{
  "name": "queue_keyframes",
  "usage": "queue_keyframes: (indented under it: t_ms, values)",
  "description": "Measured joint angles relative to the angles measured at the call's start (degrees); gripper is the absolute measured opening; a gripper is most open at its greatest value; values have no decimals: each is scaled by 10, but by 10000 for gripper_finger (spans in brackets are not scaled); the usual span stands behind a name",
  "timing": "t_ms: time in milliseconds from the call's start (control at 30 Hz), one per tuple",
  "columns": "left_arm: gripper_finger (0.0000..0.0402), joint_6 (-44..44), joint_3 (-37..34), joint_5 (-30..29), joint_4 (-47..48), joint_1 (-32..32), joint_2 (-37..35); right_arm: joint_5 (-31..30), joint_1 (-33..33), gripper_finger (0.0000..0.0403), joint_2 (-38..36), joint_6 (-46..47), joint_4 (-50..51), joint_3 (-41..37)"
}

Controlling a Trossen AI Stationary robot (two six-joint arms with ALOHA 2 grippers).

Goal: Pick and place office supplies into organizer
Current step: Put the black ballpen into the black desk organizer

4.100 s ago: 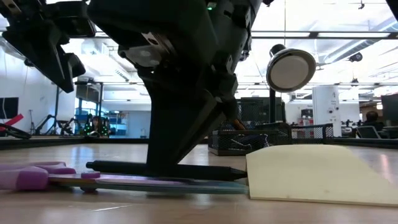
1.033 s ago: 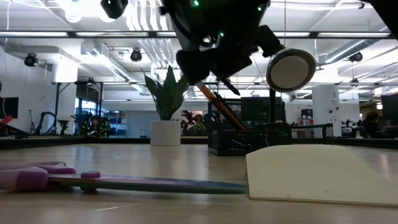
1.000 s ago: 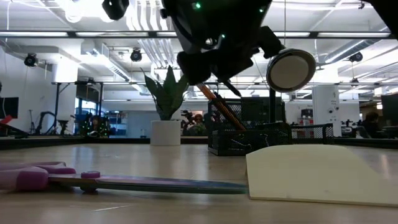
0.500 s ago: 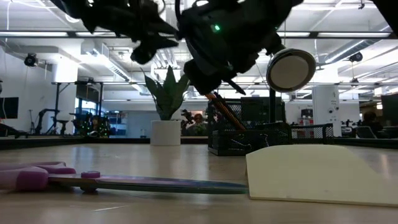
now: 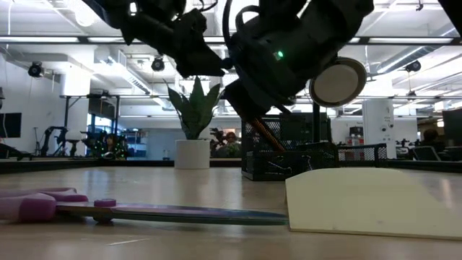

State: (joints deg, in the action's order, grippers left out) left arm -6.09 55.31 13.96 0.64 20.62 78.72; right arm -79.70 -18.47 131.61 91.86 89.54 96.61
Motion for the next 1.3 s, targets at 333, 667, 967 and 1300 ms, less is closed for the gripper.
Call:
queue_keyframes:
  t_ms: [333, 667, 967, 1300]
  values:
    - [217, -47, 6, 92, 3, -1, 46, -18, 8, 29, 0, -4, -17, -8]
    - [216, -48, 68, 131, 3, 0, 101, -29, 11, 29, 0, -53, -58, -10]
    - [216, -52, 86, 173, 48, -1, 126, -28, 11, 29, 0, -54, -62, -10]
    - [161, -55, 85, 183, 40, -3, 125, -27, 11, 29, 0, -55, -67, -10]
